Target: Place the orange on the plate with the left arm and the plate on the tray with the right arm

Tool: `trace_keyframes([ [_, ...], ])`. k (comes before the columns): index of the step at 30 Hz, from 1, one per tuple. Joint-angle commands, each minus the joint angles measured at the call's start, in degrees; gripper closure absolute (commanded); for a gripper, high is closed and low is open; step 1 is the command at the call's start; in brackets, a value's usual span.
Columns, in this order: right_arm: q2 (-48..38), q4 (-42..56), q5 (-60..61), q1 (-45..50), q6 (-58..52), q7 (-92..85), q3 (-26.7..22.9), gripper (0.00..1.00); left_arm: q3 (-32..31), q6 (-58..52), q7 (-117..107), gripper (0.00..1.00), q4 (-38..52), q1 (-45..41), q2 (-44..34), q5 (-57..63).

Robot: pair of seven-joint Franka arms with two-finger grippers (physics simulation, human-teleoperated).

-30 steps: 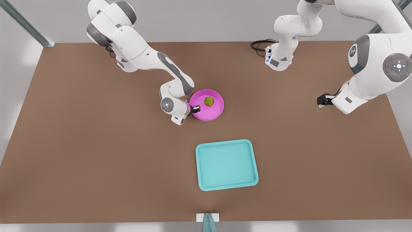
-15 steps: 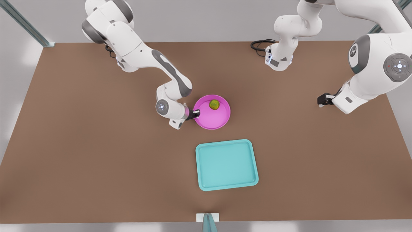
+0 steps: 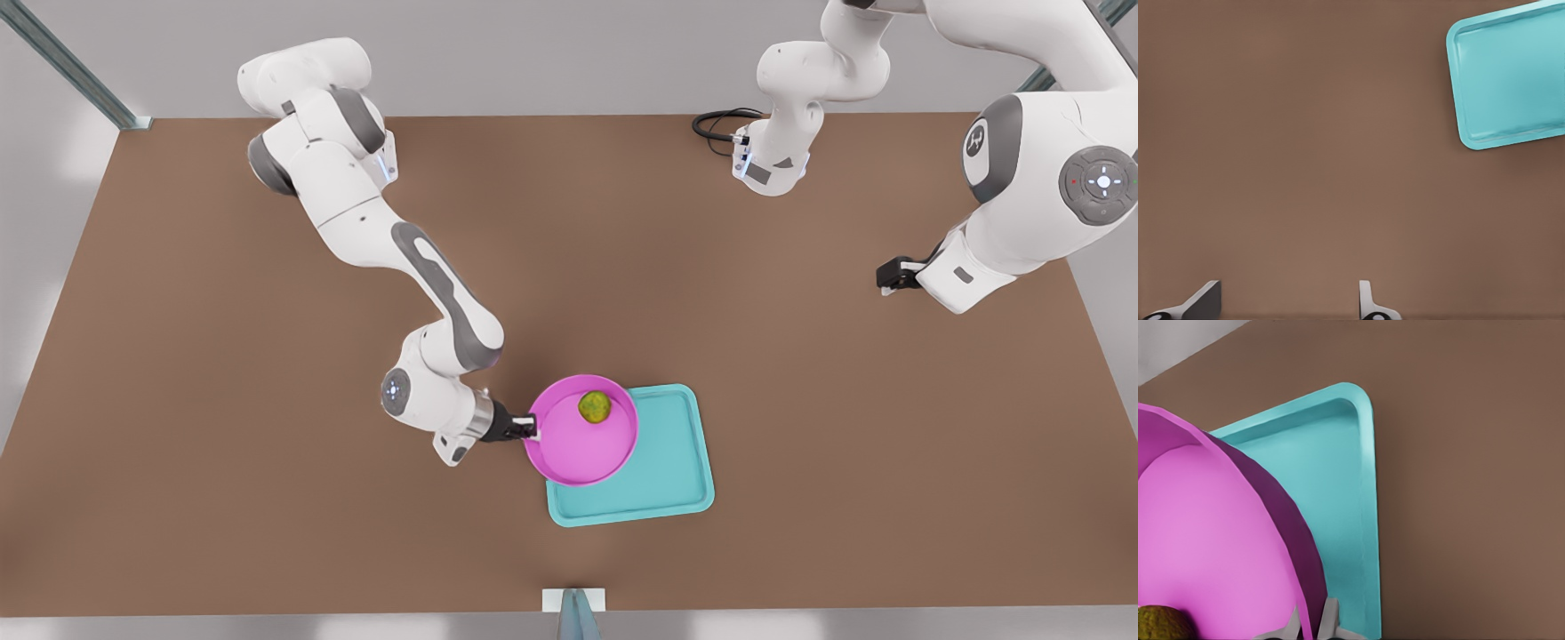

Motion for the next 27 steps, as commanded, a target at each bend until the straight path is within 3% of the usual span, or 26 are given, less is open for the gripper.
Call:
trace_keyframes([
  [1,3.6,5.5,-0.5,1.8,-1.2,7.7,-1.0,0.79,0.0,-0.1,0.0,0.0,-0.1,0.1,0.0,0.0],
  [18,15.3,20.0,-0.5,4.9,0.4,11.0,-2.8,0.79,0.0,-0.3,0.0,0.0,-0.1,0.0,0.0,0.0],
  [19,15.2,20.0,-0.5,4.9,0.4,11.1,-2.8,0.75,0.0,-0.3,0.0,0.0,-0.1,0.1,0.0,0.0],
  [20,15.1,19.7,-0.5,4.9,0.4,11.1,-2.8,0.17,0.0,-0.3,0.0,0.0,-0.1,0.0,0.0,0.0],
  [21,14.6,19.3,-0.9,4.9,0.7,10.6,-2.7,0.0,0.0,-0.3,0.0,0.0,-0.1,0.0,0.0,0.0],
  [25,12.2,19.2,-1.0,4.9,0.3,10.6,-2.7,0.0,0.0,-0.3,0.0,0.0,-0.1,0.0,0.1,0.0],
  [26,9.5,18.8,-1.4,4.6,-0.7,10.5,-4.2,0.0,0.0,-0.2,0.0,0.0,0.0,0.0,0.1,0.1],
  [27,0.9,11.7,-2.3,4.0,-7.6,10.1,-12.1,0.0,0.0,-0.2,0.0,0.0,0.0,0.0,0.1,0.1],
])
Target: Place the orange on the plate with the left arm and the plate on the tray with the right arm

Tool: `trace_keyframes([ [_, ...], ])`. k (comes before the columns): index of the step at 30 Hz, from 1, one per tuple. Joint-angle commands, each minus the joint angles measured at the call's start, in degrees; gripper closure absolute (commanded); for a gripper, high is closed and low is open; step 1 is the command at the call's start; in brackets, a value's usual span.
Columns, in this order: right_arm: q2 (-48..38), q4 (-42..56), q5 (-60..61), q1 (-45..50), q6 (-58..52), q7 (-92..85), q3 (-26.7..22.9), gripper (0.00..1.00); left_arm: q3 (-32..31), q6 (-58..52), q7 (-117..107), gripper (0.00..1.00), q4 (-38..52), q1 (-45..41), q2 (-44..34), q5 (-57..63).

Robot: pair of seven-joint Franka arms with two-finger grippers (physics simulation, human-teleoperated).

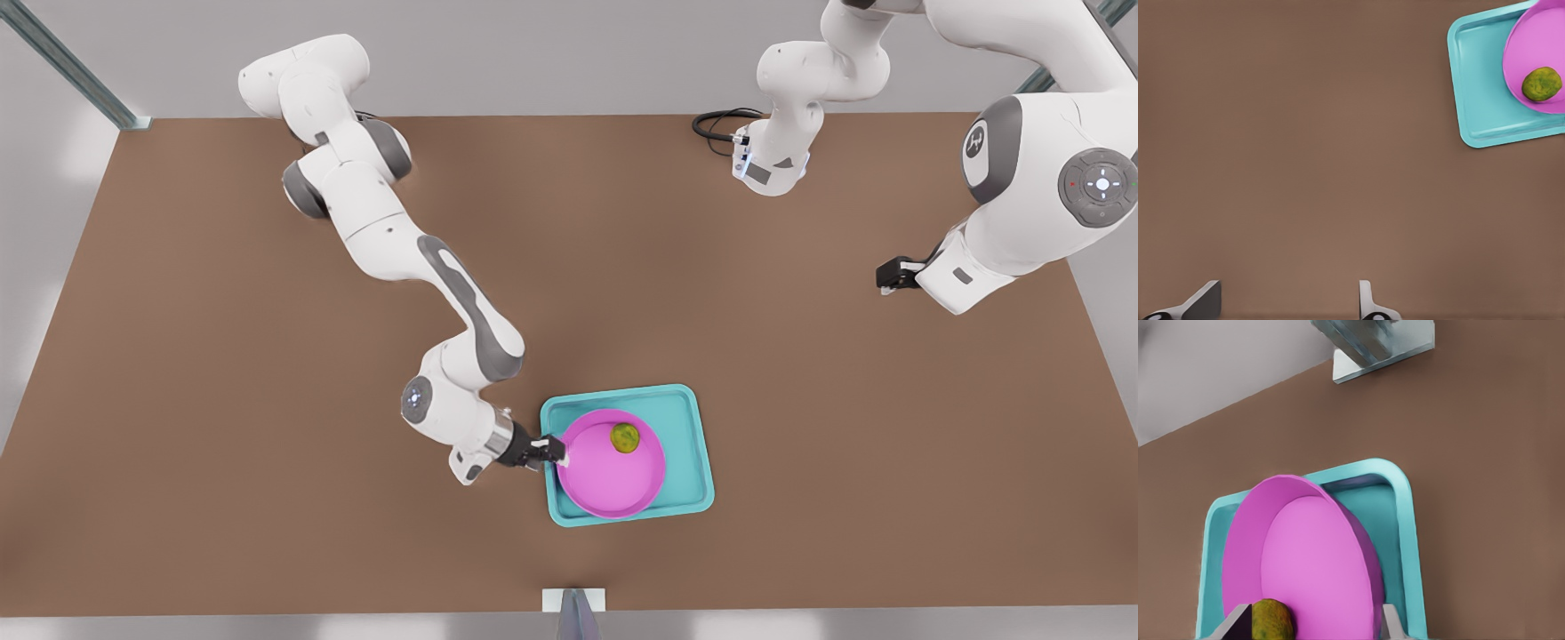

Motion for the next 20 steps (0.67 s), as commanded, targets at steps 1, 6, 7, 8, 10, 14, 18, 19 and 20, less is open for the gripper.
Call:
trace_keyframes([
  [1,-11.0,-10.5,-5.6,-3.0,-18.8,-2.6,-6.1,0.0,0.0,0.0,-0.3,0.0,0.1,0.0,0.1,0.1],
  [6,-33.4,-12.0,-33.2,-22.0,-61.2,-12.4,-7.7,0.0,-0.4,-5.2,-0.7,0.0,5.2,0.1,3.2,-0.1],
  [7,-38.6,-12.3,-33.9,-22.0,-61.3,-12.4,-7.7,0.0,-0.4,-5.2,-0.6,0.0,5.2,0.1,3.2,0.0],
  [8,-41.9,-13.4,-34.7,-22.0,-61.7,-12.5,-7.7,0.0,-0.5,-5.2,-0.4,0.0,5.2,0.1,3.2,0.0],
  [10,-47.5,-17.1,-34.8,-22.4,-61.6,-12.4,-7.4,0.0,-0.5,-5.3,-0.1,0.0,5.2,0.0,3.1,0.0],
  [14,-48.8,-18.3,-35.1,-23.2,-61.3,-12.4,-5.6,0.0,-0.5,-6.2,-0.4,0.0,5.2,0.1,3.2,0.0],
  [18,-48.7,-18.2,-35.6,-23.1,-61.0,-12.5,-5.6,0.0,-0.5,-6.2,0.2,0.0,5.2,0.1,3.2,-0.5],
  [19,-48.7,-18.1,-35.6,-23.1,-61.1,-12.5,-5.6,0.0,-0.5,-6.2,0.3,0.0,5.2,0.1,3.3,-0.5],
  [20,-48.7,-18.1,-35.6,-23.1,-61.1,-12.5,-5.6,0.0,-0.5,-6.2,0.3,0.0,5.2,0.1,3.4,-0.5],
])
